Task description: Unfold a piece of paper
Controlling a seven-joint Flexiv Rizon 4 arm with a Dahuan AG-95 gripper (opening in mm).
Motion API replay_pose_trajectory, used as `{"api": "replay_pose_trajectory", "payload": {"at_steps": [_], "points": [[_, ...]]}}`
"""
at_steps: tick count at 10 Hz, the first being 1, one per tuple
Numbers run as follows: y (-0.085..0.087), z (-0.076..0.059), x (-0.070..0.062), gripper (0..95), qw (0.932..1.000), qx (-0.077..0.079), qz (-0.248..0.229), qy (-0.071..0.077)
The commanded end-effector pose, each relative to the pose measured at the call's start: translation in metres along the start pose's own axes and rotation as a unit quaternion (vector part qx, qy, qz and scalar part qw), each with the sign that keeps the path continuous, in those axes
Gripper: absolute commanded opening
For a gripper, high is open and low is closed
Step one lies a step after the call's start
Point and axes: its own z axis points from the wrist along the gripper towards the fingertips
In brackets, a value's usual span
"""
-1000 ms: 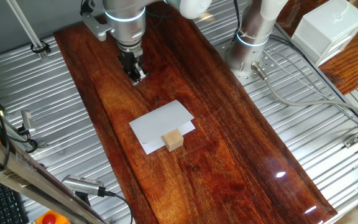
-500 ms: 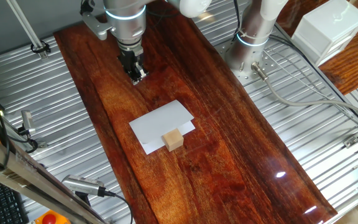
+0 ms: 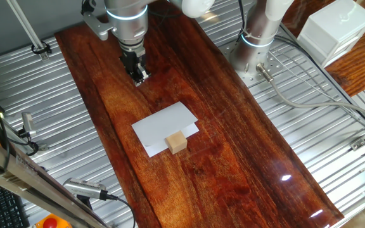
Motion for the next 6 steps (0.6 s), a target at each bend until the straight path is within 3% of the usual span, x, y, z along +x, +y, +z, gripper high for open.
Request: {"api": "replay_pose_trajectory", "payload": {"at_steps": [1,6], "points": [[0.0002,-0.0001,-0.0012,0.0,1.0000,0.001,-0.005,0.002],[-0.0007,-0.0009,-0.0006,0.0,0.9983,-0.005,-0.057,0.009]]}}
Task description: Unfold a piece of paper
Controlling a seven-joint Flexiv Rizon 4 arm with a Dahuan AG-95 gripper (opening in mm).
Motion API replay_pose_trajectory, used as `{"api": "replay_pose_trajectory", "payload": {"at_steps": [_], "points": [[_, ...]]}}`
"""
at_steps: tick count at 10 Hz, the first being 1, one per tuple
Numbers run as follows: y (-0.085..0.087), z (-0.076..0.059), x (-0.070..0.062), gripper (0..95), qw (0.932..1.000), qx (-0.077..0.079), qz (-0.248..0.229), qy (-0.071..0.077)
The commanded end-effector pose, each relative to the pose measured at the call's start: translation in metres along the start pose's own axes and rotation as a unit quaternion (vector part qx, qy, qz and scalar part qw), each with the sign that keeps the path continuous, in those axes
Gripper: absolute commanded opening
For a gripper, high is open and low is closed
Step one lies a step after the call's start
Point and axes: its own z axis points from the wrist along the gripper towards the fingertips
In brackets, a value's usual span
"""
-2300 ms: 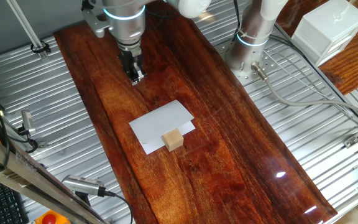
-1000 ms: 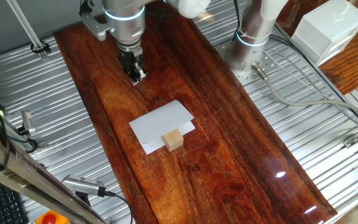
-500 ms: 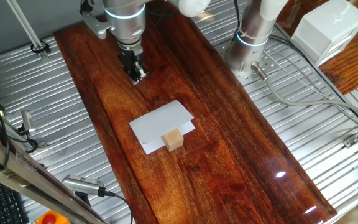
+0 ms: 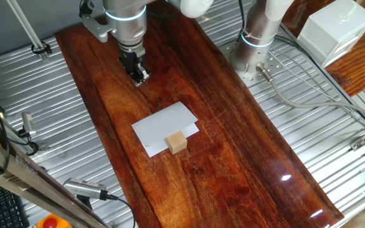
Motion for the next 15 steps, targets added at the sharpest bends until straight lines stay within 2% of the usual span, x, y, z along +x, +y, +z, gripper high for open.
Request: {"api": "replay_pose_trajectory", "payload": {"at_steps": [1,6,7,8,9,10,11,14,15], "points": [[0.000,0.000,0.000,0.0,0.9999,-0.001,-0.014,0.003],[0.000,0.000,0.000,0.0,0.9958,-0.006,-0.091,0.010],[0.000,0.000,-0.001,0.0,0.9962,-0.005,-0.087,0.007],[0.005,0.002,-0.008,0.0,0.9972,-0.002,-0.074,0.008],[0.018,0.010,-0.020,0.0,0.9986,0.006,-0.052,0.013],[0.018,0.010,-0.020,0.0,0.9986,0.006,-0.052,0.013],[0.043,0.025,-0.036,0.0,0.9996,0.006,-0.024,0.011],[0.082,0.039,-0.043,0.0,0.9995,0.006,0.030,0.012],[0.085,0.040,-0.043,0.0,0.9989,0.005,0.045,0.012]]}}
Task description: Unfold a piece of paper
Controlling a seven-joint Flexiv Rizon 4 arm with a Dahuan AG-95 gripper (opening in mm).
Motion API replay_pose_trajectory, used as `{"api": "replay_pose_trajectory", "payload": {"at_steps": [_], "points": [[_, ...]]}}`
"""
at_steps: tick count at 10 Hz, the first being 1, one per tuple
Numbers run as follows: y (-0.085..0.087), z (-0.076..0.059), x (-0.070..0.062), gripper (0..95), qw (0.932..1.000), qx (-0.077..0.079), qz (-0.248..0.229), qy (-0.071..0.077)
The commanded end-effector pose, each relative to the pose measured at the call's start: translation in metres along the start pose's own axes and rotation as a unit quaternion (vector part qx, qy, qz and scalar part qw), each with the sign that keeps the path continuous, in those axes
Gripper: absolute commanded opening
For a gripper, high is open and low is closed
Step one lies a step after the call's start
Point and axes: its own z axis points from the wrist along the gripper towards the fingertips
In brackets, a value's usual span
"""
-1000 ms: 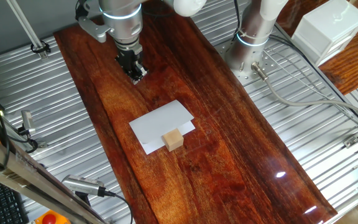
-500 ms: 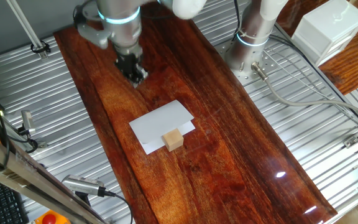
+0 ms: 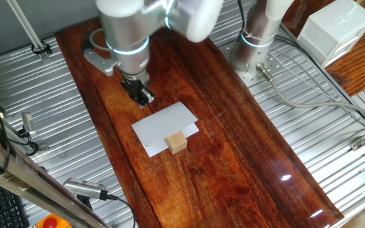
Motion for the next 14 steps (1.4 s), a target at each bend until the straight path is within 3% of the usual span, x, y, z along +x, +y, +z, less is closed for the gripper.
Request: {"api": "replay_pose_trajectory", "payload": {"at_steps": [1,3,7,8,10,11,14], "points": [[0.019,0.007,-0.005,0.0,0.9984,-0.005,0.057,0.002],[0.019,0.007,-0.005,0.0,0.9992,-0.017,0.022,0.030],[0.019,0.007,-0.005,0.0,0.9988,-0.025,0.009,0.041],[0.026,0.012,-0.011,19.0,0.9983,-0.025,0.027,0.045],[0.040,0.022,-0.022,19.0,0.9974,-0.023,0.054,0.042],[0.046,0.026,-0.027,38.0,0.9970,-0.023,0.064,0.037],[0.063,0.033,-0.035,38.0,0.9956,-0.020,0.089,0.020]]}}
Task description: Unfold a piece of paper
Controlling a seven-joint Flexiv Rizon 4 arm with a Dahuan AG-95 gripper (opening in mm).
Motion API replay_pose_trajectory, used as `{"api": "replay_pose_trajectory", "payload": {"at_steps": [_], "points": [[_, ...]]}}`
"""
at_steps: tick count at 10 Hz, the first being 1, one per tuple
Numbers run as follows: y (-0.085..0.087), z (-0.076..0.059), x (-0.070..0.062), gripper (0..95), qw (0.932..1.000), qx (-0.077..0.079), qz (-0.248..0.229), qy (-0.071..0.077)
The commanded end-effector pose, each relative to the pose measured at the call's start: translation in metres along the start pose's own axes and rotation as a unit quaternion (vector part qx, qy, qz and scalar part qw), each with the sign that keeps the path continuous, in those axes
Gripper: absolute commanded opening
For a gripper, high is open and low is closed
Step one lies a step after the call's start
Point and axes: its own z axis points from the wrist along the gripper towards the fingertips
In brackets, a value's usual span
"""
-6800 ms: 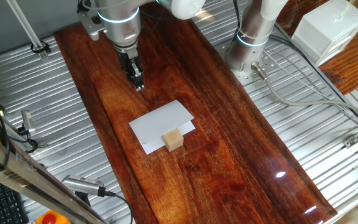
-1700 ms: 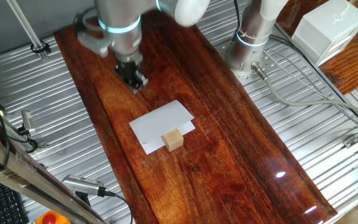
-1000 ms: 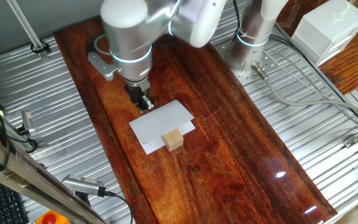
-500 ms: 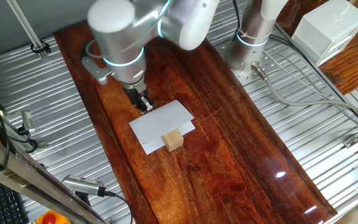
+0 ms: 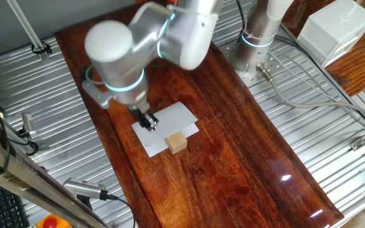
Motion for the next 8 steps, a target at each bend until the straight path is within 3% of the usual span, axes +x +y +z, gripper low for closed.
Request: {"api": "replay_pose_trajectory", "payload": {"at_steps": [1,4,7,8], "points": [[0.002,0.001,0.000,38.0,0.9986,0.001,0.036,-0.040],[0.002,0.001,0.000,38.0,0.9991,0.003,0.030,-0.028],[0.007,0.007,0.001,38.0,0.9977,0.004,0.057,-0.036],[0.013,0.014,0.001,38.0,0.9964,0.004,0.072,-0.045]]}}
